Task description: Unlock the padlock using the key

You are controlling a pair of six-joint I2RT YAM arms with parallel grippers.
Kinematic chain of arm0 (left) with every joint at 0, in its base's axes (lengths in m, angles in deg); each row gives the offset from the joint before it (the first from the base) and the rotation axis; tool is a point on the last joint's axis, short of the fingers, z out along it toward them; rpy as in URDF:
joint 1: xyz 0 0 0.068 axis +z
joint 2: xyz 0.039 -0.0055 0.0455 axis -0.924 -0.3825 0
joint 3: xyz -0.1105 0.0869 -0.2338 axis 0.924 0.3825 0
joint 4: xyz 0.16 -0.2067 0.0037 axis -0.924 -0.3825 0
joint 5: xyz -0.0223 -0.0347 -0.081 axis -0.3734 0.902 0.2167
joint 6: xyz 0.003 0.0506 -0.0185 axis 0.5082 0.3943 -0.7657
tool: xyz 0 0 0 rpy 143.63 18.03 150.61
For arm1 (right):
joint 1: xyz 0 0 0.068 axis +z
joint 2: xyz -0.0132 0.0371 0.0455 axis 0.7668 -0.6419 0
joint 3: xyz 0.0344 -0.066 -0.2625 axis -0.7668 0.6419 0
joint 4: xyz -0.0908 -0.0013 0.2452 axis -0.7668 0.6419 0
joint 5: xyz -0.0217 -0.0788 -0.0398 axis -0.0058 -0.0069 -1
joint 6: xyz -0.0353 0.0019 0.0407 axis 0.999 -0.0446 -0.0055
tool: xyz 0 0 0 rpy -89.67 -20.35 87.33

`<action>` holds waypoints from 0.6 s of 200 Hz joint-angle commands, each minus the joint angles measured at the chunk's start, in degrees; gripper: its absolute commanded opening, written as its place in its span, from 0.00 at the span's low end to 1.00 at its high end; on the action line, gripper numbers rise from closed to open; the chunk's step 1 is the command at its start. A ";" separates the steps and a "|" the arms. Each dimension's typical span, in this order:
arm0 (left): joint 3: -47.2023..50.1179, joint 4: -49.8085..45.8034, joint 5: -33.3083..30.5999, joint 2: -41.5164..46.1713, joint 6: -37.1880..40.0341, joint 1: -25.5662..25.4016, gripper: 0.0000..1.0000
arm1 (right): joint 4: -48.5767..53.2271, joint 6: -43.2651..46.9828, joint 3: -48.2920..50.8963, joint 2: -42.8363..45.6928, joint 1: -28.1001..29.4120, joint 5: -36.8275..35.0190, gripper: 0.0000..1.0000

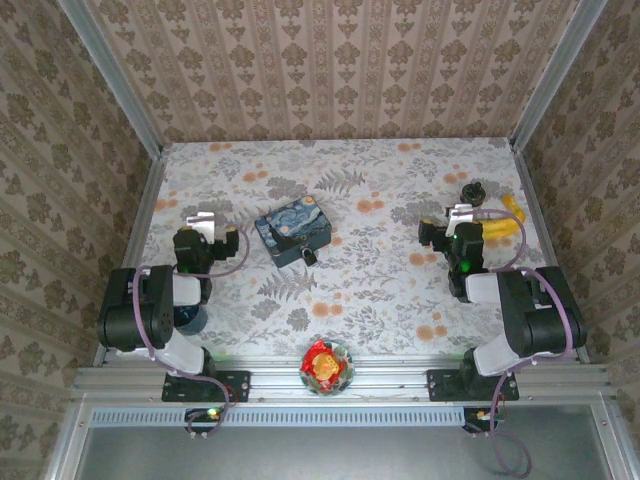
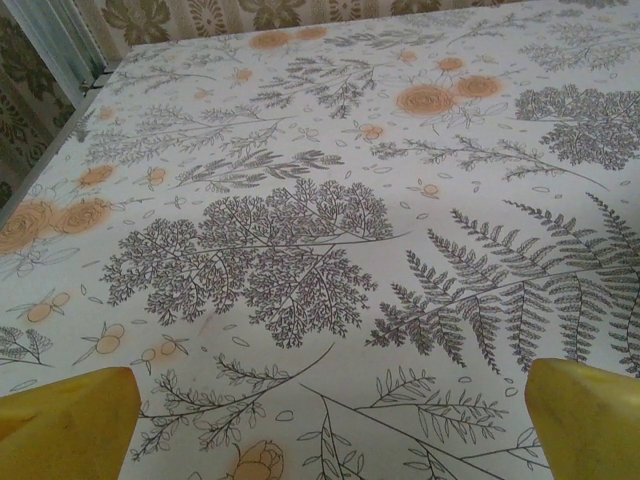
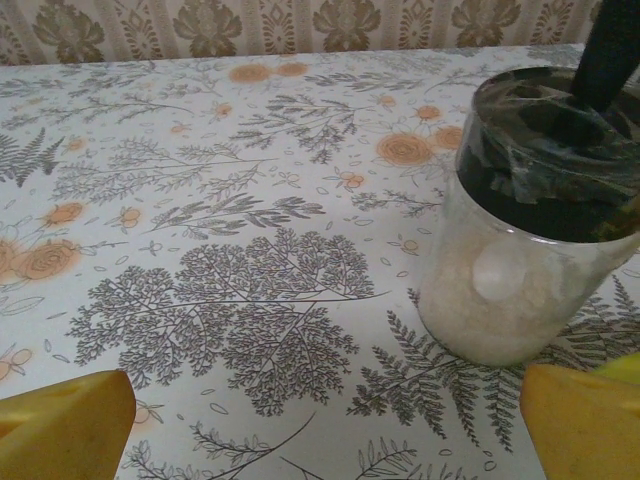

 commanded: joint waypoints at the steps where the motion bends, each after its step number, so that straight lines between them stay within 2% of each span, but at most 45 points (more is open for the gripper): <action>1: -1.52 -2.31 -1.48 3.63 -0.91 -0.03 1.00 | 2.63 -1.19 -1.36 1.85 -0.18 -3.62 1.00; 53: 0.27 -7.79 -3.39 13.52 -2.23 0.15 1.00 | 16.40 -3.32 -5.48 7.91 -0.18 -6.58 1.00; 120: 0.45 -20.05 -5.44 30.43 -9.27 -0.41 1.00 | 41.75 -15.96 -10.01 20.82 -0.18 -14.49 1.00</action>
